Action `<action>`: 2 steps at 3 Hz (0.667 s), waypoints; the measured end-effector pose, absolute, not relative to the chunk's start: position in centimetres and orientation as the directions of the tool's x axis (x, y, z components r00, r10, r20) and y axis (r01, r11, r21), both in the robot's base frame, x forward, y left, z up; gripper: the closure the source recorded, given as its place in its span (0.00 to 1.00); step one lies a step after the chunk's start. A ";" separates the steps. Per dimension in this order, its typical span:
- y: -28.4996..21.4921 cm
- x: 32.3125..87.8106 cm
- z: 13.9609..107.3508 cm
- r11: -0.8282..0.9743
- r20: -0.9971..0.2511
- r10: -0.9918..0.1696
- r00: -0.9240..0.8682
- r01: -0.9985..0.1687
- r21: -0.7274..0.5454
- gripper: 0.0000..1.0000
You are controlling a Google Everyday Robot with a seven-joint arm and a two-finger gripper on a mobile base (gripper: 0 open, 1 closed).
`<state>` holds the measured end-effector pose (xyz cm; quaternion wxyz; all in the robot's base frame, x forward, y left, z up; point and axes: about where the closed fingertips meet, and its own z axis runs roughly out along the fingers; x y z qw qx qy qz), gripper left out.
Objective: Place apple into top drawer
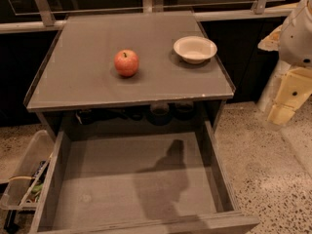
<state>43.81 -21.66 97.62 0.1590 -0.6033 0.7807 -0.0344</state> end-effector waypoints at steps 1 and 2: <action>-21.7 43.8 97.6 0.270 -0.207 -0.953 -0.221 -0.931 -0.246 0.00; -21.6 43.1 97.7 0.264 -0.204 -0.955 -0.214 -0.926 -0.268 0.00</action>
Offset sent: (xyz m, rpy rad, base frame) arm -0.0184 0.0008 -0.0024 -0.0193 -0.0304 0.0088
